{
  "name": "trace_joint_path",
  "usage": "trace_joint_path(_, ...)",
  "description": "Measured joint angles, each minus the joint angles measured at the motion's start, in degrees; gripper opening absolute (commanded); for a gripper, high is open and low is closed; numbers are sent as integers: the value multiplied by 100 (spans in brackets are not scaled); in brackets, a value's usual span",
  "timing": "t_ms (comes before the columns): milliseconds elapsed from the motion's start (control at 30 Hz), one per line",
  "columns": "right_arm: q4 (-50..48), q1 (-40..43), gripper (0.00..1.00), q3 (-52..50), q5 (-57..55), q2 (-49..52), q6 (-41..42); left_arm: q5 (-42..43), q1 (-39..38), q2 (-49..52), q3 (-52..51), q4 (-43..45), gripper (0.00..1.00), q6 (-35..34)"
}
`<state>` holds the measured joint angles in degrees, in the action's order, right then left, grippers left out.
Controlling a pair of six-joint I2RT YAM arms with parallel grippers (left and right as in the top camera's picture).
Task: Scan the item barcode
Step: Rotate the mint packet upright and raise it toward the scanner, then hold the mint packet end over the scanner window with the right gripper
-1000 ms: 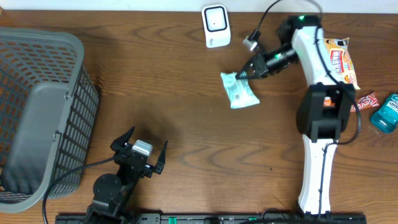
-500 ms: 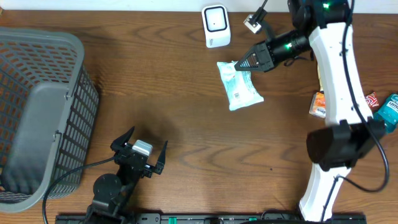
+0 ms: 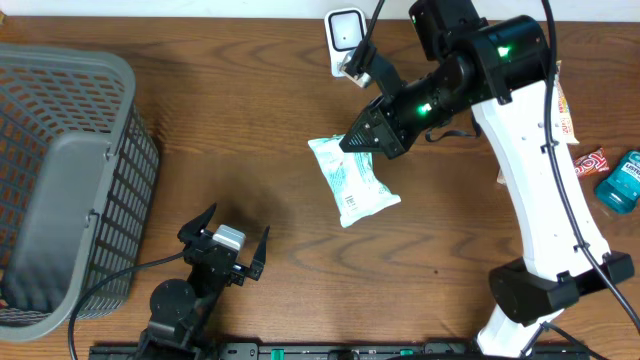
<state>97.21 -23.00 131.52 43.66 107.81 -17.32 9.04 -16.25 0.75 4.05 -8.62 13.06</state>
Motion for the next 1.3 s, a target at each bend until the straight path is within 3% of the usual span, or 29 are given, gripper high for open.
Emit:
trace_joint_path(200,-278,0,1,-2,-603,-20,142,0,0,0,0,0,98,0)
trace_joint_path(433,-1731,-284,2,-4,-2837,-20,678,0,0,0,0,0,98,2)
trace_joint_path(700,-2957,-691,2,-4,-4096,105,579,0,0,0,0,0,98,0)
trace_joint_path(967,-4553,-726,1,-2,-5139,1086,542,0,0,0,0,0,98,2)
trace_joint_path(1300,-7438,-734,2,-11,-6773,2579,-151,-2,0,0,0,0,98,0)
